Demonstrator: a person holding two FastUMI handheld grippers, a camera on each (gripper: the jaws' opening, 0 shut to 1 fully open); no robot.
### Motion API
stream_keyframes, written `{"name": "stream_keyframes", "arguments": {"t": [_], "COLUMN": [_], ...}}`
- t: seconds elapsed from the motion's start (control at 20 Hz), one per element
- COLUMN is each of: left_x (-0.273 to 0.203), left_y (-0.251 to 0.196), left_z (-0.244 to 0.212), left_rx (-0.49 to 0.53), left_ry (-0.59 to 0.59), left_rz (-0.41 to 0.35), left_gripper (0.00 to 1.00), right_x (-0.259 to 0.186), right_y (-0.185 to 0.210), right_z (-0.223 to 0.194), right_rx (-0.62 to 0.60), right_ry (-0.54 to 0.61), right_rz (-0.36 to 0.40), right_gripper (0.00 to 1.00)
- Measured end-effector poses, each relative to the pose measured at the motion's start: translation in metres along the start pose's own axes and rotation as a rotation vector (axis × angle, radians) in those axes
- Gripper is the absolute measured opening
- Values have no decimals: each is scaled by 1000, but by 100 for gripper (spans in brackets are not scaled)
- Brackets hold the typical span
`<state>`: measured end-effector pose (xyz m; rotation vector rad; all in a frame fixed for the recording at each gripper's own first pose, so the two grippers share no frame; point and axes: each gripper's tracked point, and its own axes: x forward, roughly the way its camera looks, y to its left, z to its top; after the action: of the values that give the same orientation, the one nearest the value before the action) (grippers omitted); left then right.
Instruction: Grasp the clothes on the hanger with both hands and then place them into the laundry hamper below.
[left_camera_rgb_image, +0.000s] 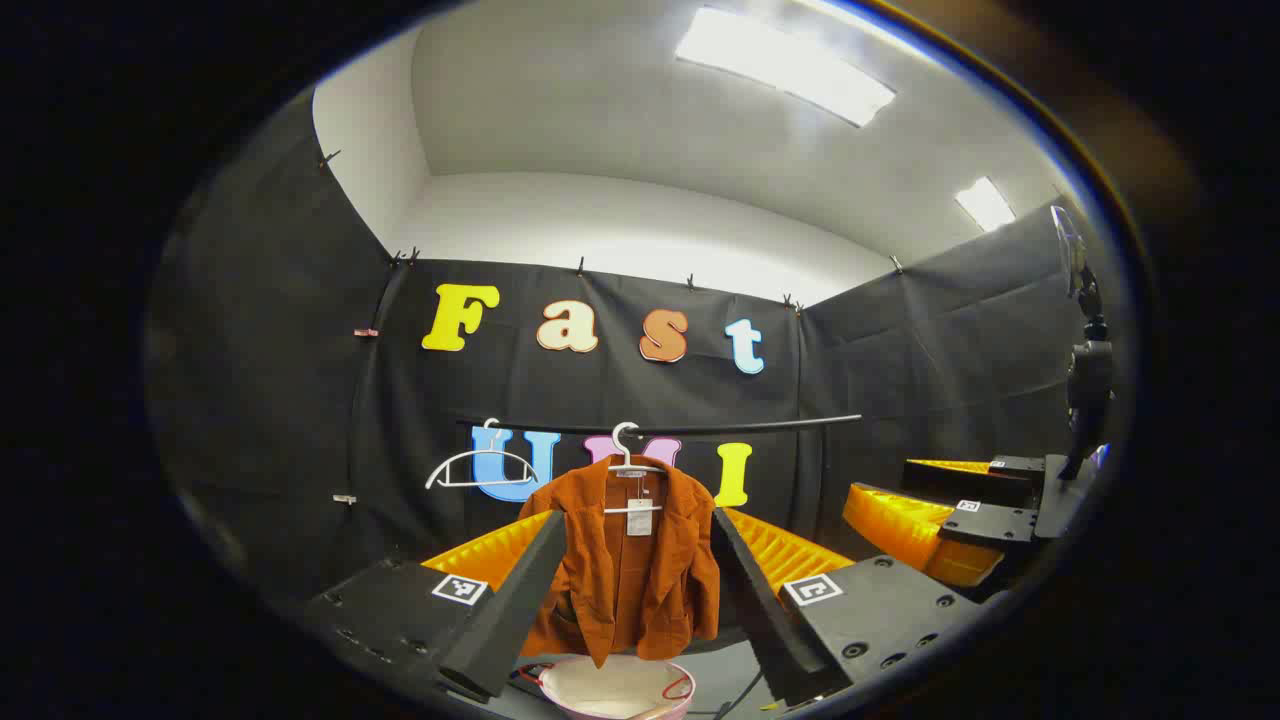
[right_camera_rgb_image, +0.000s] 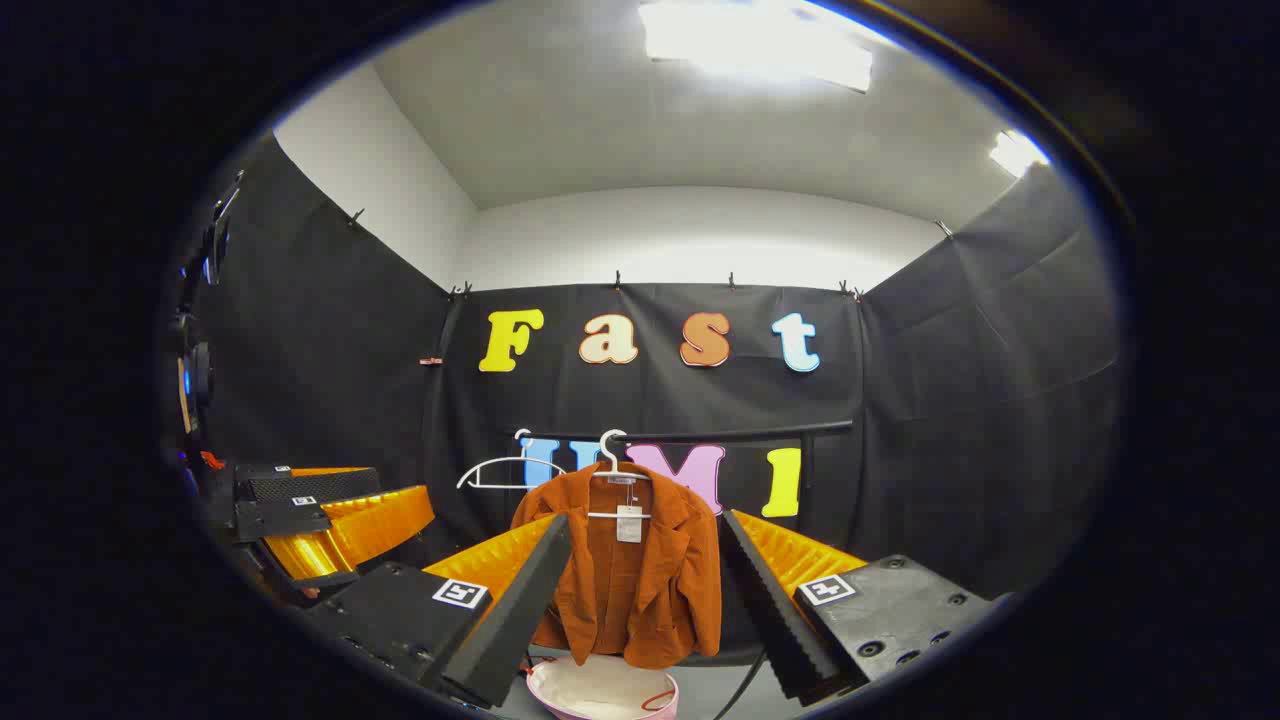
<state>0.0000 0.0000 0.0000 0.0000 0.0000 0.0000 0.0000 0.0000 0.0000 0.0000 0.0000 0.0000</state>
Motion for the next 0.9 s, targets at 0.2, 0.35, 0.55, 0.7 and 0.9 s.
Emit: {"name": "stream_keyframes", "arguments": {"t": [0.2,0.35,0.55,0.7,0.9], "left_x": [4,6,11,15,18], "left_y": [-9,-16,-21,-17,-16], "left_z": [1,-1,-8,-15,-16], "left_rx": [-11,-6,5,4,-10], "left_ry": [4,14,30,42,39], "left_rz": [2,-5,-5,14,16], "left_gripper": [92,92,92,92,92], "right_x": [0,3,9,15,20], "right_y": [-5,-7,-5,-5,-5], "right_z": [0,-4,-18,-21,-25], "right_rx": [29,42,54,68,54], "right_ry": [-2,10,40,43,44], "right_rz": [10,17,41,57,62], "right_gripper": [99,96,97,97,96]}}
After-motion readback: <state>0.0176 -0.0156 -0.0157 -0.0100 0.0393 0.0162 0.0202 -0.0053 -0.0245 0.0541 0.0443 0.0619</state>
